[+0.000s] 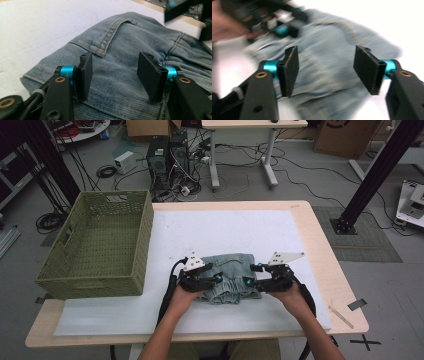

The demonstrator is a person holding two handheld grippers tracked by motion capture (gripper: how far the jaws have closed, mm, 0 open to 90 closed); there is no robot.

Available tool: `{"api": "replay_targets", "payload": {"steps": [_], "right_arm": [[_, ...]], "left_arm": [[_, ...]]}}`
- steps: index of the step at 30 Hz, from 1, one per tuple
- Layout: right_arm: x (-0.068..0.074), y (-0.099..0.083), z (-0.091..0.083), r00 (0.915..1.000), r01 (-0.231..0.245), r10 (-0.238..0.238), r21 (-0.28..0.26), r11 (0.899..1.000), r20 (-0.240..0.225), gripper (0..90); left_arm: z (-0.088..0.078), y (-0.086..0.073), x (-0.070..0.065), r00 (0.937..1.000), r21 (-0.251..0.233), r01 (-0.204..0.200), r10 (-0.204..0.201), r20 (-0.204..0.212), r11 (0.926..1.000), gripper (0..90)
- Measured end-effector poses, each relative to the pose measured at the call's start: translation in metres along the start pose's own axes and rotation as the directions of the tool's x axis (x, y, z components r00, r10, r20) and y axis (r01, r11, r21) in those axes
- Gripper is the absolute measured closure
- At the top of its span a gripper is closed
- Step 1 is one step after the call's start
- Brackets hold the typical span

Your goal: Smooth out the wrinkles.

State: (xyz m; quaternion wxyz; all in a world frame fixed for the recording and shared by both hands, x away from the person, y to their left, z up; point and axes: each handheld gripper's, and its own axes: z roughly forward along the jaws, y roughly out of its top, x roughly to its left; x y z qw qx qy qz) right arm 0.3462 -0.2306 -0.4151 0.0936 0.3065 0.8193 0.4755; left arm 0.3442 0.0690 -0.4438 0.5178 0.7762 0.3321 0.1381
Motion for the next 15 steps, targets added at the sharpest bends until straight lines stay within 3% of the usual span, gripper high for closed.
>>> {"api": "replay_targets", "payload": {"steps": [2, 5, 7, 9, 15], "right_arm": [[-0.005, 0.004, 0.004, 0.9981, -0.006, 0.005, 0.016, 1.000, 0.061, 35.5], [-0.004, 0.007, 0.016, 0.9984, 0.015, -0.019, 0.065, 0.998, 0.054, 37.9], [-0.001, 0.004, 0.025, 0.9966, 0.055, -0.062, 0.140, 0.989, 0.053, 41.0], [-0.002, 0.000, 0.028, 0.9971, 0.047, -0.056, 0.167, 0.985, 0.051, 41.9], [0.000, -0.008, 0.024, 0.9978, 0.041, -0.049, 0.164, 0.986, 0.045, 44.2]], "left_arm": [[0.000, -0.001, -0.001, 1.0000, 0.001, -0.002, 0.002, -0.001, 1.0000, 48.6], [-0.001, -0.002, -0.001, 1.0000, 0.005, -0.009, 0.009, 0.001, 0.9999, 49.1], [-0.001, -0.002, -0.002, 1.0000, 0.007, -0.007, 0.007, 0.004, 1.0000, 49.4], [-0.001, -0.003, -0.003, 0.9999, 0.011, -0.015, 0.014, 0.009, 0.9998, 49.4], [-0.002, -0.006, -0.004, 0.9996, 0.004, -0.021, 0.021, 0.020, 0.9998, 50.8]]}}
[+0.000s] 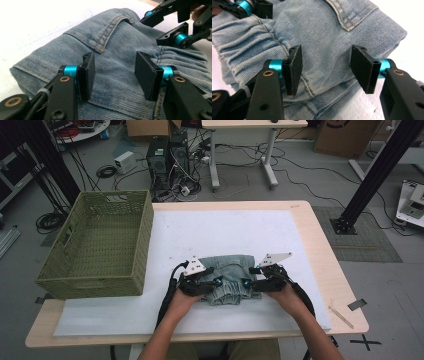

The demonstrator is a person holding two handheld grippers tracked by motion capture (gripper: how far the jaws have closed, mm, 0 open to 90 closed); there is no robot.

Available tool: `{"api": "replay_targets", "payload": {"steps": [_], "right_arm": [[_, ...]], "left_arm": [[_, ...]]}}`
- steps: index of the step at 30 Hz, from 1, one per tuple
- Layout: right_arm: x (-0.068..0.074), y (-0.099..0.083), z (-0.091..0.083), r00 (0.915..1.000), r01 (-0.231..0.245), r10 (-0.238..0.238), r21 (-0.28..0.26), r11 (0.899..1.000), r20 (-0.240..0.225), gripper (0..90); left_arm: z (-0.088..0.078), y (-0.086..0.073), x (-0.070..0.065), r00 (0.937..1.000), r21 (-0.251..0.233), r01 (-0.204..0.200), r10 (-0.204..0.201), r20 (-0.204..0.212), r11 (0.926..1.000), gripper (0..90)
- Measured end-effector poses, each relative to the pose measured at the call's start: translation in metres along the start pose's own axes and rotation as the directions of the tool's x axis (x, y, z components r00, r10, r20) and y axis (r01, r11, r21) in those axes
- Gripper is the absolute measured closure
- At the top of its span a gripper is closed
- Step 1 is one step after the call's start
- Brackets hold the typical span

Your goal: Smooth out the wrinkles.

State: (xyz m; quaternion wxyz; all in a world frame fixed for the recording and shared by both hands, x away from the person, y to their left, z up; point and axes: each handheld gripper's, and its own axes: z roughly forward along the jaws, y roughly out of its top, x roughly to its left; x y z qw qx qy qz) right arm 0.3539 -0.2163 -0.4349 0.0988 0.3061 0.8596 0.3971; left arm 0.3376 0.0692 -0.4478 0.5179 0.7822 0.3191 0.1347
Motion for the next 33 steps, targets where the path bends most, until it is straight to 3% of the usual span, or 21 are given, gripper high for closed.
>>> {"api": "replay_targets", "payload": {"steps": [2, 8, 13, 15, 17, 24, 27, 33], "right_arm": [[0.001, 0.001, -0.004, 1.0000, 0.008, -0.008, -0.020, 1.000, 0.002, 43.4], [-0.004, 0.003, -0.023, 0.9991, -0.035, 0.038, -0.134, 0.990, 0.021, 32.2], [-0.012, -0.003, -0.036, 0.9955, -0.055, 0.067, -0.165, 0.985, 0.068, 25.9], [-0.014, -0.005, -0.041, 0.9933, -0.068, 0.083, -0.176, 0.982, 0.080, 21.3], [-0.014, -0.006, -0.046, 0.9928, -0.076, 0.092, -0.190, 0.979, 0.076, 21.2], [-0.009, -0.007, -0.057, 0.9927, -0.027, 0.050, -0.197, 0.980, 0.110, 21.2], [-0.009, -0.010, -0.061, 0.9915, -0.029, 0.055, -0.205, 0.978, 0.118, 21.2], [-0.012, -0.011, -0.066, 0.9918, -0.033, 0.058, -0.217, 0.976, 0.114, 21.2]], "left_arm": [[-0.002, 0.001, 0.001, 1.0000, -0.009, 0.007, -0.007, -0.002, 0.9999, 50.7], [-0.013, 0.006, 0.004, 0.9988, -0.084, 0.024, -0.028, -0.041, 0.9962, 42.4], [-0.025, 0.011, 0.007, 0.9963, -0.140, 0.066, -0.073, -0.045, 0.9879, 26.4], [-0.030, 0.013, 0.008, 0.9966, -0.159, 0.061, -0.069, -0.046, 0.9854, 21.0], [-0.033, 0.014, 0.009, 0.9959, -0.165, 0.064, -0.074, -0.053, 0.9841, 20.5], [-0.043, 0.027, 0.007, 0.9976, -0.184, 0.040, -0.049, -0.049, 0.9822, 20.4], [-0.047, 0.028, 0.006, 0.9974, -0.198, 0.039, -0.050, -0.052, 0.9794, 20.5], [-0.048, 0.028, 0.008, 0.9968, -0.191, 0.041, -0.053, -0.060, 0.9807, 20.5]]}}
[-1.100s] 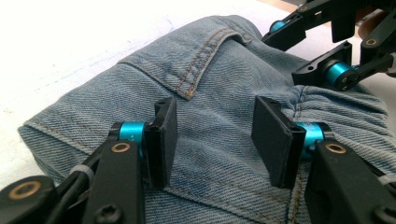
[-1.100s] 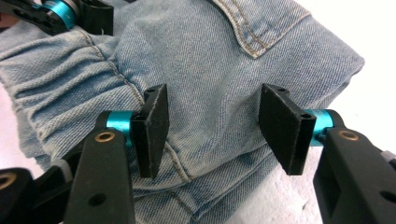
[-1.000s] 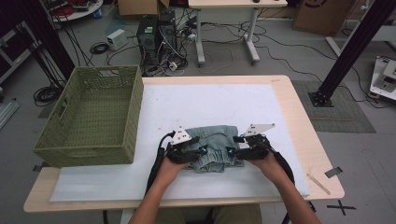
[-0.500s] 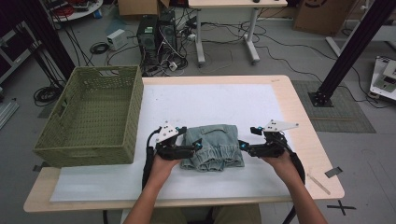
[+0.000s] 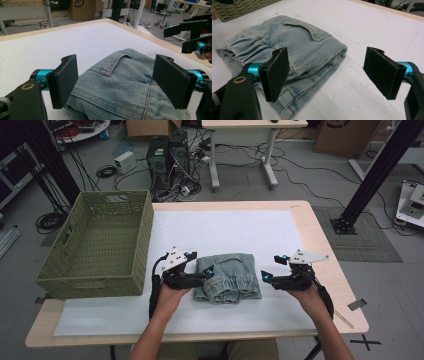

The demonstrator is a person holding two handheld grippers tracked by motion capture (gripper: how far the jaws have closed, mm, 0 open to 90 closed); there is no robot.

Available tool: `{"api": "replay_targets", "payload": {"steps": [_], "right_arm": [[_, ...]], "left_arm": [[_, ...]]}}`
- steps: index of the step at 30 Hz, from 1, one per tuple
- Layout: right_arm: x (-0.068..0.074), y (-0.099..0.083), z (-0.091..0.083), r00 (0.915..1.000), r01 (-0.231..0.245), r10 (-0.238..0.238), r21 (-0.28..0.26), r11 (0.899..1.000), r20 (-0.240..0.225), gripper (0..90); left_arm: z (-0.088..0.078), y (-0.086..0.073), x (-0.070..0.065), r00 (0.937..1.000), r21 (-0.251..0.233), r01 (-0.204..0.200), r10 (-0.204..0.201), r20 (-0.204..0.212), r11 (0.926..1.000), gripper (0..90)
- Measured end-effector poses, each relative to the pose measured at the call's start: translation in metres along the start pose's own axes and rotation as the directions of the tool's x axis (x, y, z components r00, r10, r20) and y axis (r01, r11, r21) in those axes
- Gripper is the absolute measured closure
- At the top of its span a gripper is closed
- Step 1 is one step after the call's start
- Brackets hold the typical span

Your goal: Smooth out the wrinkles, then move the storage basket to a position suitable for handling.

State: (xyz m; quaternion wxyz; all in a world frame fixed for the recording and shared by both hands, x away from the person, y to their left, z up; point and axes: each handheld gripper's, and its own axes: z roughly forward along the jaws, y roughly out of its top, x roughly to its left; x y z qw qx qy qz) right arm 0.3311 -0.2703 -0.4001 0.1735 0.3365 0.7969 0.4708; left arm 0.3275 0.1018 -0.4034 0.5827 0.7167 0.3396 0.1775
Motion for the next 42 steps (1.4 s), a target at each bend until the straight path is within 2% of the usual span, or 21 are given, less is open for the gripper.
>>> {"api": "replay_targets", "payload": {"steps": [13, 15, 18, 21, 23, 29, 34, 38, 42], "right_arm": [[0.001, 0.002, 0.001, 1.0000, -0.004, 0.004, -0.008, 1.000, 0.001, 21.2], [0.002, 0.002, 0.001, 0.9999, -0.009, 0.009, -0.011, 1.000, 0.006, 21.2], [0.004, 0.002, 0.002, 0.9999, -0.009, 0.009, -0.014, 1.000, 0.005, 21.2], [0.006, 0.002, 0.002, 0.9999, -0.008, 0.008, -0.018, 1.000, 0.007, 21.2], [0.007, 0.002, 0.002, 0.9999, -0.011, 0.011, -0.011, 1.000, -0.001, 21.2], [0.008, -0.001, 0.000, 1.0000, -0.002, 0.002, -0.012, 1.000, 0.002, 21.2], [0.007, -0.003, -0.003, 1.0000, -0.005, 0.005, -0.016, 1.000, 0.003, 21.2], [0.006, -0.005, -0.005, 0.9999, -0.014, 0.014, -0.021, 1.000, 0.001, 21.2], [0.006, -0.006, -0.007, 0.9999, -0.015, 0.015, -0.030, 0.999, 0.001, 21.2]], "left_arm": [[-0.007, 0.000, 0.004, 0.9998, 0.006, 0.012, -0.012, -0.017, 0.9999, 20.5], [-0.009, 0.001, 0.002, 0.9997, 0.011, -0.004, 0.004, -0.023, 0.9999, 20.8], [-0.013, 0.004, -0.001, 0.9998, 0.009, -0.012, 0.012, -0.013, 0.9999, 21.3], [-0.016, 0.005, -0.003, 0.9993, 0.001, -0.038, 0.038, -0.006, 0.9993, 21.4], [-0.020, 0.006, -0.006, 0.9972, -0.011, -0.063, 0.063, -0.041, 0.9979, 21.7], [-0.036, 0.013, -0.005, 0.9989, -0.028, -0.040, 0.039, -0.024, 0.9988, 21.4], [-0.044, 0.018, -0.008, 0.9988, -0.028, -0.044, 0.044, -0.023, 0.9986, 21.4], [-0.055, 0.026, -0.008, 0.9990, -0.060, -0.039, 0.038, -0.026, 0.9974, 21.4], [-0.065, 0.029, -0.006, 0.9981, -0.085, -0.059, 0.057, -0.022, 0.9947, 21.4]]}}
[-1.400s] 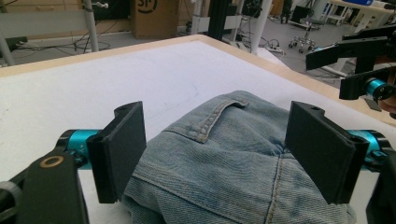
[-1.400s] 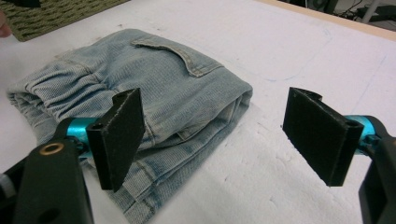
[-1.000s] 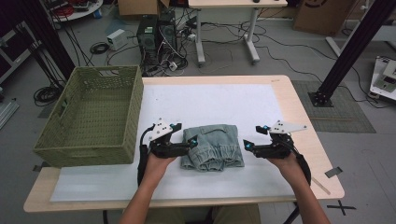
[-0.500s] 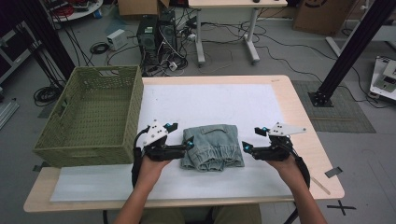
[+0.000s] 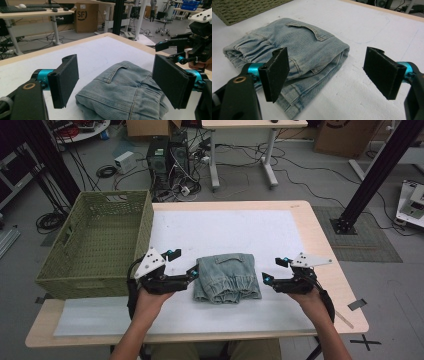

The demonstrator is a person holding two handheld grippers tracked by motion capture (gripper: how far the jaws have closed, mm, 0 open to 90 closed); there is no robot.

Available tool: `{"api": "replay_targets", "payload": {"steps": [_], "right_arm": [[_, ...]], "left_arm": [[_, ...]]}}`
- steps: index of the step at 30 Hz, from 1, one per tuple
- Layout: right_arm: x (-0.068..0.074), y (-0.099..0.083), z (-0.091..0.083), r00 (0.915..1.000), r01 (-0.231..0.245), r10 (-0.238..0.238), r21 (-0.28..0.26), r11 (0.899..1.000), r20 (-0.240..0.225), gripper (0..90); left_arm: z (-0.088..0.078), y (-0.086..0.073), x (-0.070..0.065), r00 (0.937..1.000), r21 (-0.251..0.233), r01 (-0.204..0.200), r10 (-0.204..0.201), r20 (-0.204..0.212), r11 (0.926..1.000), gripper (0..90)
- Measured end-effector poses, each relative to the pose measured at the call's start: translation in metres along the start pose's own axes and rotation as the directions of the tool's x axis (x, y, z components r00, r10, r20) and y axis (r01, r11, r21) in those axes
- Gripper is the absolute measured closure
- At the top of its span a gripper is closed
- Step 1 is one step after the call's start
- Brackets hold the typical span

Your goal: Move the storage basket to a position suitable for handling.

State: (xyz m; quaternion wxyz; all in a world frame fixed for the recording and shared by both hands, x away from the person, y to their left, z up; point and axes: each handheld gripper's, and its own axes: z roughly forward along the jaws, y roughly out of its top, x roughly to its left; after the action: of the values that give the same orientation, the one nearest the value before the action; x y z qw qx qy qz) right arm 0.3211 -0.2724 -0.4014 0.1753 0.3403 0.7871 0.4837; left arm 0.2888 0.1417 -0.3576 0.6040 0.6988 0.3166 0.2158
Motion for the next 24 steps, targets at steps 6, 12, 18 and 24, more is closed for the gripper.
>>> {"api": "replay_targets", "payload": {"steps": [6, 12, 18, 24], "right_arm": [[0.000, 0.000, -0.002, 1.0000, 0.009, -0.009, -0.007, 1.000, 0.002, 21.2], [0.001, 0.000, -0.003, 1.0000, 0.008, -0.008, -0.016, 1.000, 0.003, 21.2], [0.001, 0.000, -0.007, 0.9998, -0.001, 0.002, -0.045, 0.999, 0.018, 21.2], [-0.002, 0.000, -0.013, 0.9990, -0.011, 0.015, -0.087, 0.996, 0.041, 21.2]], "left_arm": [[-0.020, 0.007, 0.006, 0.9990, -0.039, -0.005, 0.003, -0.045, 0.9992, 21.4], [-0.043, 0.012, 0.019, 0.9954, -0.055, -0.019, 0.014, -0.095, 0.9983, 21.4], [-0.065, 0.015, 0.033, 0.9886, -0.065, -0.037, 0.027, -0.148, 0.9972, 21.4], [-0.089, 0.016, 0.050, 0.9784, -0.067, -0.044, 0.030, -0.205, 0.9968, 21.4]]}}
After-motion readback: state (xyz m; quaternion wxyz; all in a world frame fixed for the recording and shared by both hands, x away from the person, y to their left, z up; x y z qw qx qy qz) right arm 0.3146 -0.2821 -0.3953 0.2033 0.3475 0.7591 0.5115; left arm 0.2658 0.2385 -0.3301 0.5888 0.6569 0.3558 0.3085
